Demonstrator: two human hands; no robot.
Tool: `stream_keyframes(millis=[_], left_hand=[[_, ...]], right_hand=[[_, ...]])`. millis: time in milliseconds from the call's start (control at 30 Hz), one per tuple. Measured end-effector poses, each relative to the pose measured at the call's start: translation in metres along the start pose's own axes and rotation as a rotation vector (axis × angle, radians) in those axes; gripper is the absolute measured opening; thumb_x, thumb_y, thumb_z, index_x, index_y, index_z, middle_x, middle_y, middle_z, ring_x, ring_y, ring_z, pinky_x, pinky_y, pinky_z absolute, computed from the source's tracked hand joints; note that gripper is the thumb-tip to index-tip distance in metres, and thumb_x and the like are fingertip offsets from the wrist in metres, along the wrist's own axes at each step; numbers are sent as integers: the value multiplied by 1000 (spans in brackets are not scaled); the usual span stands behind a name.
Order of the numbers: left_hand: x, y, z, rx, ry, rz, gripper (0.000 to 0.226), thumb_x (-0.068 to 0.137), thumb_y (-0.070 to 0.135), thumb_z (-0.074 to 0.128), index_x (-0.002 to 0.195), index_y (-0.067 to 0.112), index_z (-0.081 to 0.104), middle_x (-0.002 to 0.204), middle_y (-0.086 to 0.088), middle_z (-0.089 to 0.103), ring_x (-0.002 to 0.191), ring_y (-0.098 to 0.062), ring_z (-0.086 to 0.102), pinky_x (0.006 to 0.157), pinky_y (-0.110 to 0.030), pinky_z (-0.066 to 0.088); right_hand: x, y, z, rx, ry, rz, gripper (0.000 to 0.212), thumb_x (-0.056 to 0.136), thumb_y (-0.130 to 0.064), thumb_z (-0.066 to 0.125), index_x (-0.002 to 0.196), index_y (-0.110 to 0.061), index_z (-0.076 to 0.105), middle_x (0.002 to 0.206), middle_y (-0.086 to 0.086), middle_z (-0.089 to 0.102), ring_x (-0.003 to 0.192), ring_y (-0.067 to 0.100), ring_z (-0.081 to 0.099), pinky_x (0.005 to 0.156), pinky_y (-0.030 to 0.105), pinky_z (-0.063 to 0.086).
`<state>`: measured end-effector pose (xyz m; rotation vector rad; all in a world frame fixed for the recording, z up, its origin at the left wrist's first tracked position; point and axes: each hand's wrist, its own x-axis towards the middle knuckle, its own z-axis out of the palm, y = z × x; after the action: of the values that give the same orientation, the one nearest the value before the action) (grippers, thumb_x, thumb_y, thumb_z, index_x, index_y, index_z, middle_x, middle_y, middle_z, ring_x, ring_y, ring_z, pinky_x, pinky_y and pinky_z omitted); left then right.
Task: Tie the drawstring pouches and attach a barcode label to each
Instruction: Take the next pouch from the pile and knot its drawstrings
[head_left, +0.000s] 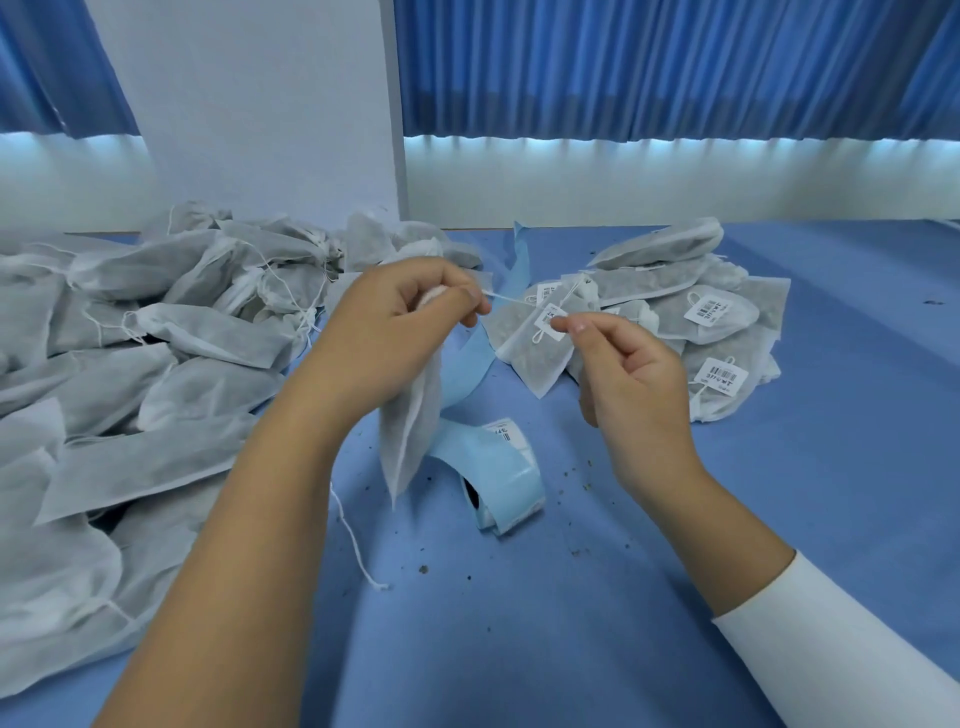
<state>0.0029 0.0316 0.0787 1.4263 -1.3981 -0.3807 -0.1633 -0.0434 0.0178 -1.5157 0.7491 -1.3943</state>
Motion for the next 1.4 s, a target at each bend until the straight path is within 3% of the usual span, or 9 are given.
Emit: stream_keyframes(millis=[233,367,500,700,833,933,1067,1233,1400], left_hand=[[1,-1,1,-332,-138,-212,39,94,14,57,62,25,77,66,8,69,55,-2,53,58,-15,45],[-1,4,9,-547,-173,-213,27,95,16,60,80,21,81,91,2,78,71,2,68,63,-9,49],[-3,-2,12,-215,-188,-127,13,90,31,69,98,30,79,102,18,75,105,9,63,88,-5,46],[-4,-8,-2,148,-448,-130,10,88,37,70,90,33,79,92,22,74,91,12,63,83,-12,45],[-8,-2,4,79,-595,-162,20,96,29,63,80,26,75,80,15,72,80,6,61,80,-14,40],[-9,2,11,-18,-595,-176,24,92,37,59,74,29,73,76,11,69,78,-5,57,80,-29,39],[-7,0,18,-148,-474,-216,33,99,23,56,71,27,74,75,9,71,76,-2,60,82,-25,42],[-5,-5,20,-156,-402,-249,34,98,25,56,70,29,74,76,10,71,74,-3,58,82,-28,40],[-5,-6,22,-183,-396,-232,33,99,23,55,71,27,72,78,10,70,73,1,59,79,-24,41]], right_hand=[[0,7,2,-72,32,2,9,92,-24,67,84,-25,72,48,-8,32,45,10,24,43,21,27],[-6,7,8,-181,-38,-126,13,90,-19,69,81,-28,69,47,-12,30,46,5,28,49,13,31],[-13,7,7,-293,-167,-273,21,90,-18,67,83,-37,63,50,-9,33,47,4,34,54,8,32],[-8,1,-9,-359,-229,-338,11,89,-18,62,88,-27,67,49,-7,33,45,7,31,52,10,30],[-6,-2,-14,-398,-177,-369,12,91,-19,65,92,-30,69,52,-2,36,47,5,33,53,8,30],[-7,2,-9,-283,-115,-226,12,91,-15,67,94,-27,71,64,-7,52,58,2,48,61,11,38],[-3,5,-9,-388,42,-110,19,88,-15,69,101,-29,65,108,-2,56,96,1,53,87,13,40],[-5,-7,-12,-165,5,-167,26,85,1,65,83,-25,63,81,-11,64,70,3,55,65,17,45],[-13,-7,-6,40,-226,-90,24,88,5,64,84,-18,58,87,-1,73,85,16,68,70,29,52]])
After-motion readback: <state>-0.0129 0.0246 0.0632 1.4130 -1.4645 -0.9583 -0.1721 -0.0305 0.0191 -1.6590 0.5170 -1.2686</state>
